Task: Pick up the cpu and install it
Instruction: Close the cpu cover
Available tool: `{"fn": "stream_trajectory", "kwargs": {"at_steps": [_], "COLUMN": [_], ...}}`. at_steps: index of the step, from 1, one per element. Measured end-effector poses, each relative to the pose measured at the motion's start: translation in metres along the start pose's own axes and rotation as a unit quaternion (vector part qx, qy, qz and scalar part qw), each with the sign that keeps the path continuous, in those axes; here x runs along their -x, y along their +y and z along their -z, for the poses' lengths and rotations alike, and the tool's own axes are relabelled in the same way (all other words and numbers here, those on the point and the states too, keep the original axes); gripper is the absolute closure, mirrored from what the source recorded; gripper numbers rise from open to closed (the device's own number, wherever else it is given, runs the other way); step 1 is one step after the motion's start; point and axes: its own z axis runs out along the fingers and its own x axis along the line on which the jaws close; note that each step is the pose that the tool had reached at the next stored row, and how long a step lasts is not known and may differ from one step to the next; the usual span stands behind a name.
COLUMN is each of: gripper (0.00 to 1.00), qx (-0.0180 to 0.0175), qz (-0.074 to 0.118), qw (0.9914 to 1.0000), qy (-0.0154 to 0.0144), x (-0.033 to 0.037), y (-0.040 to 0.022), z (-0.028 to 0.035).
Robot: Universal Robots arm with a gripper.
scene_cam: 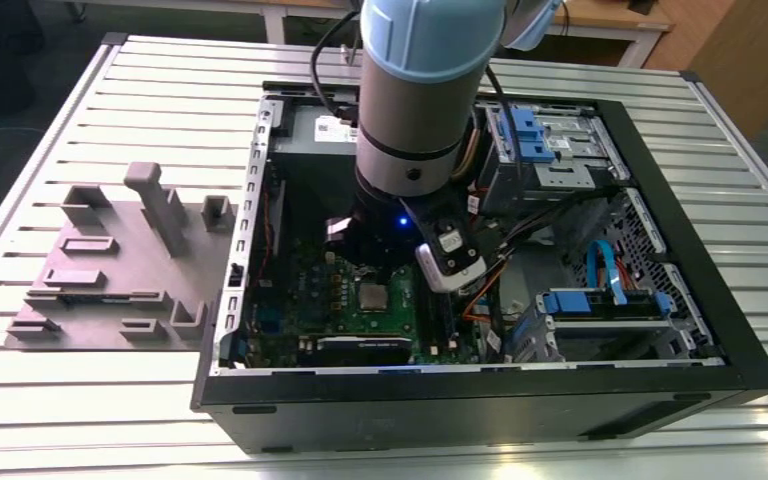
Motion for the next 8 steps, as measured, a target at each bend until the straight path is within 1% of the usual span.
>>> {"fn": "stream_trajectory", "kwargs": {"at_steps": [3,8], "gripper": [0.9,0.9], "qx": [0.0,0.0019], "qz": [0.007,0.027], "qw": [0.99997,0.99965], "qy": [0.0003,0.0008], "x": [0.0028,0.0051], "y": [-0.0001,-0.0001], "z": [-0.0002,-0.0004]}}
